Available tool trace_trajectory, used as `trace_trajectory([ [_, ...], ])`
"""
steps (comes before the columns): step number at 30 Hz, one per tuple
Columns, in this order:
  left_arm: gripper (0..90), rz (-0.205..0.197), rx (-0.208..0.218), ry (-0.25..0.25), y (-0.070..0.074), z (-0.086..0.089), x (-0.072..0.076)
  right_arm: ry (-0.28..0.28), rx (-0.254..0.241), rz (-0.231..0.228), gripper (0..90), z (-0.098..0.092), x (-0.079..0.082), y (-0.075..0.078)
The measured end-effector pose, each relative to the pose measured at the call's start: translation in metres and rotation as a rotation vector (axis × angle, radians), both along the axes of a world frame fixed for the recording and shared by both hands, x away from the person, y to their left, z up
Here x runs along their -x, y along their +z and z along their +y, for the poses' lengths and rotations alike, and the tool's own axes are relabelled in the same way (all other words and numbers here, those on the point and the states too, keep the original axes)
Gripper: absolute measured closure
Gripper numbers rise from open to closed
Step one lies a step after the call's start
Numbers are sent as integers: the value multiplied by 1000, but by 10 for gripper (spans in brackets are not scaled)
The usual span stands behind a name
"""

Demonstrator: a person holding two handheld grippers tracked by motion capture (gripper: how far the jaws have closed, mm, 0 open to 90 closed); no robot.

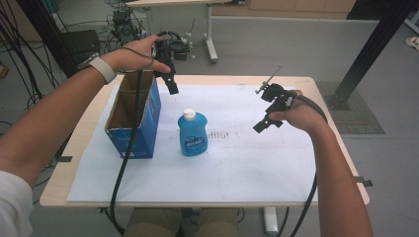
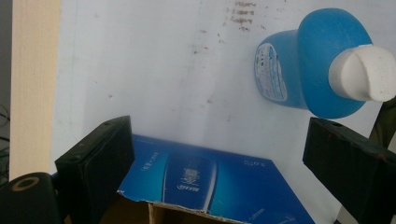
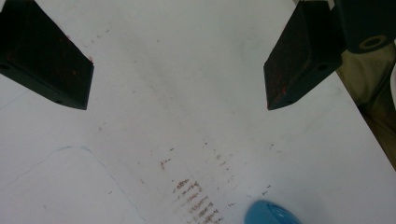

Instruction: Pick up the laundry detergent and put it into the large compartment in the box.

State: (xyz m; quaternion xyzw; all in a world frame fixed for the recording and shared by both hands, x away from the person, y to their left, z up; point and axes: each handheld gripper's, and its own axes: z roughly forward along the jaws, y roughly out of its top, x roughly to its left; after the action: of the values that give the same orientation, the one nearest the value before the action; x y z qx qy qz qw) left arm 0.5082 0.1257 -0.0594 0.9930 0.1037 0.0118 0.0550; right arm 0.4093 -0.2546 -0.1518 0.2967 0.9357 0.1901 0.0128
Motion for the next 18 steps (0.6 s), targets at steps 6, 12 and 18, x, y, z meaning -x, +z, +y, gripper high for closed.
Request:
trace_trajectory([
  [6, 84, -3, -13, 6, 4, -4, 4, 0, -4, -6, 83, -2, 2, 3],
  [12, 85, -7, -11, 9, 7, -4, 9, -5, -2, -10, 83, -4, 7, 3],
  [18, 85, -2, -3, 13, 11, -3, 13, -10, -5, -9, 83, -5, 9, 3],
])
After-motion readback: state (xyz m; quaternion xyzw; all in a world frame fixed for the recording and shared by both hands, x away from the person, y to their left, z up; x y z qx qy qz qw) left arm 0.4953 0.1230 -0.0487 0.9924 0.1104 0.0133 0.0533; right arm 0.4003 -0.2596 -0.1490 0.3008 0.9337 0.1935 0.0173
